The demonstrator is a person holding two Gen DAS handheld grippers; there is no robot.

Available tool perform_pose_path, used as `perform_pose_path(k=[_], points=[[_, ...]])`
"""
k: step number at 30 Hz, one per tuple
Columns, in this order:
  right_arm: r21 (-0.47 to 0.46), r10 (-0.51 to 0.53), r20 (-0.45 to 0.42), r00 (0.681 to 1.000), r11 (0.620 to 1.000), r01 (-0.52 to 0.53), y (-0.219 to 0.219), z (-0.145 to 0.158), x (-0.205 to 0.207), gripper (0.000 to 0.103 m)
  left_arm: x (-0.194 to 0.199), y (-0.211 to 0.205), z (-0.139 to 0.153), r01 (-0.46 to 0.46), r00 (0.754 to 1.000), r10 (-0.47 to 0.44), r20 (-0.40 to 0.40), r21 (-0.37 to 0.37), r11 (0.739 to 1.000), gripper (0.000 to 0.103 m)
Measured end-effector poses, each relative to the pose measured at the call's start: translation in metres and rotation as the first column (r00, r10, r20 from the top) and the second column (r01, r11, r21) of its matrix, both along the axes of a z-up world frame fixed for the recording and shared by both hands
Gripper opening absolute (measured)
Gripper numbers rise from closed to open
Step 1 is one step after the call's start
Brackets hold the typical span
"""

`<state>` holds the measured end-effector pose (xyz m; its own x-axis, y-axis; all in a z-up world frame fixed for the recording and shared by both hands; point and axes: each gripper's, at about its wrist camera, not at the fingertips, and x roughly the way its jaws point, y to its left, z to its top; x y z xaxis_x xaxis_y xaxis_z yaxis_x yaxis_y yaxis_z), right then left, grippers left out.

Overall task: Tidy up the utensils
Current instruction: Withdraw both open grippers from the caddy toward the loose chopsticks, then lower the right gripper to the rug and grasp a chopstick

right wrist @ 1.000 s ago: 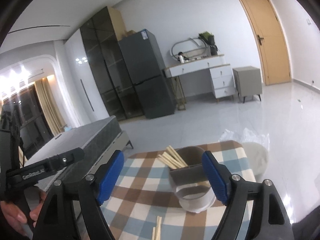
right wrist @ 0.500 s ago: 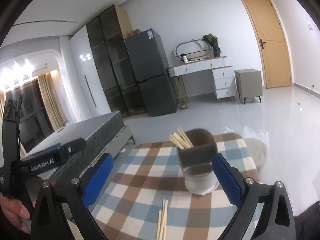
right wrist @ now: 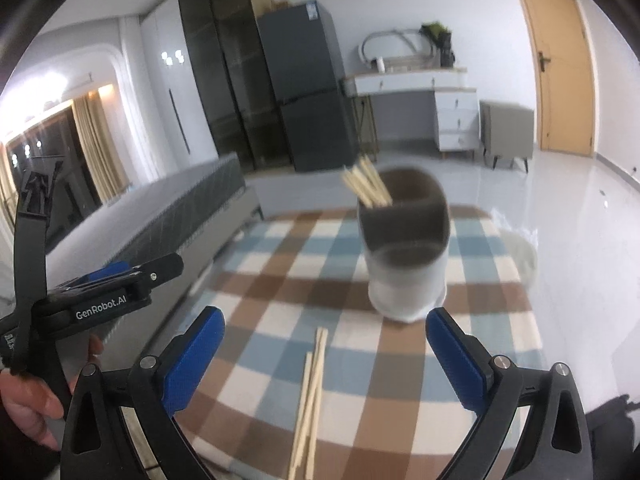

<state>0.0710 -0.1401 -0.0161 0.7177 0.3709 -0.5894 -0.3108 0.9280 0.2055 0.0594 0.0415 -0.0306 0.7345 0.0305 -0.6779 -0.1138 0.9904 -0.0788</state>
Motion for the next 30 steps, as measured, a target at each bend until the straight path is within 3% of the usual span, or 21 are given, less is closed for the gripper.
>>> perform_pose_path(k=[4,9,14,17,30], points=[[-0.023,0.034,-0.103,0.994,0.999,-0.036,0.01,-0.023,0.014,0.095,0.001,0.01,-0.019,-0.027,0.998,0.027,-0.058,-0.002,1.0,0.094],[-0.056,0.093,-0.261,0.961,0.992,-0.112,0.032,-0.056,0.045,0.071,0.01,0.032,-0.035,-0.096,0.985,0.082,-0.152,-0.09,0.991,0.094],[-0.066,0.119,-0.363,0.924,0.986,-0.153,0.049,-0.078,0.081,0.063,0.012,0.045,-0.043,-0.14,0.971,0.113,-0.211,-0.118,0.983,0.094],[-0.063,0.143,-0.424,0.894,0.98,-0.187,0.06,-0.092,0.103,0.045,0.013,0.049,-0.046,-0.151,0.966,0.119,-0.232,-0.127,0.98,0.094],[-0.148,0.084,-0.535,0.841,0.97,-0.191,0.089,-0.128,0.15,0.027,0.02,0.059,-0.052,-0.148,0.956,0.093,-0.279,-0.183,0.972,0.094]])
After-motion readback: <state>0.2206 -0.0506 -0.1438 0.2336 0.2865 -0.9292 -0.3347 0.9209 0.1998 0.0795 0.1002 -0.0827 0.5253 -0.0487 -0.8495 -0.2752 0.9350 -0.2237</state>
